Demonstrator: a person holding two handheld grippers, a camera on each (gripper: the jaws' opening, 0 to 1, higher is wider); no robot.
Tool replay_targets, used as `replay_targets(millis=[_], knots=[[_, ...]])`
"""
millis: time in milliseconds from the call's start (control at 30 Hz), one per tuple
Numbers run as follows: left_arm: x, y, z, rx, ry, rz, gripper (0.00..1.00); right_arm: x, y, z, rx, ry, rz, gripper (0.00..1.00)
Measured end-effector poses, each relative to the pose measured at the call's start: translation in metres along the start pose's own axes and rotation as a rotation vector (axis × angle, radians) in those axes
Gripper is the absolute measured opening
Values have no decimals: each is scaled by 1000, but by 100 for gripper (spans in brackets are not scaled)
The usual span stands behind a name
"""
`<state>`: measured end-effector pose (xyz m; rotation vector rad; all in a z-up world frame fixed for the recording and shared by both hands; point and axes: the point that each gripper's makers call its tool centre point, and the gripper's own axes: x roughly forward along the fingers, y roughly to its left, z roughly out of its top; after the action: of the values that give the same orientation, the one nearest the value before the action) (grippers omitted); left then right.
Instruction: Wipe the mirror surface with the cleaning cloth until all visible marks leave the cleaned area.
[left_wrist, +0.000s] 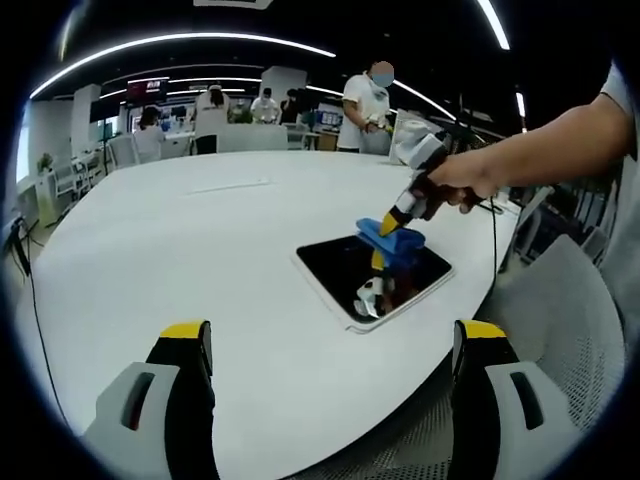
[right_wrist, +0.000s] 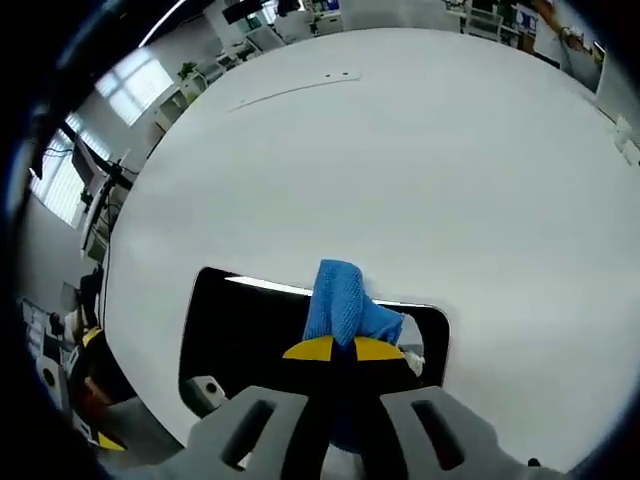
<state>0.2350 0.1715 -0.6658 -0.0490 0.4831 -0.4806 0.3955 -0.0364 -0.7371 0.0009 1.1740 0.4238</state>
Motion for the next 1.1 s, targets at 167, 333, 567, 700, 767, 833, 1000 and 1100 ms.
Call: replay_targets(millis=[167,333,567,700,767,833,1000,1100], knots=[[0,-1,3,-10,-19,-5,99,-3,2,-6,10,1,0,0],[0,-1,1,-5,-8,-5,99,-4,4,-13,33,8,-4,0],[-1,0,2,-3,-13,-3,99,-7,8,-25,20,30,0,0],[-1,0,2,-3,-13,-1,99,-11,10,-33,16,33,-2,0],[-1,0,3,0,-14,0,99,-12,10,-36,17,34,-1,0],[-1,0,3,0,-14,1,99,-13,10,-38,15,29,0,0],[-1,-3,2,10,-1,-10,99,-17,13,-46,19,17,-7,0],[-1,-3,3,8,-6,-5,99,-20,15,-52,31,11,-3,0]])
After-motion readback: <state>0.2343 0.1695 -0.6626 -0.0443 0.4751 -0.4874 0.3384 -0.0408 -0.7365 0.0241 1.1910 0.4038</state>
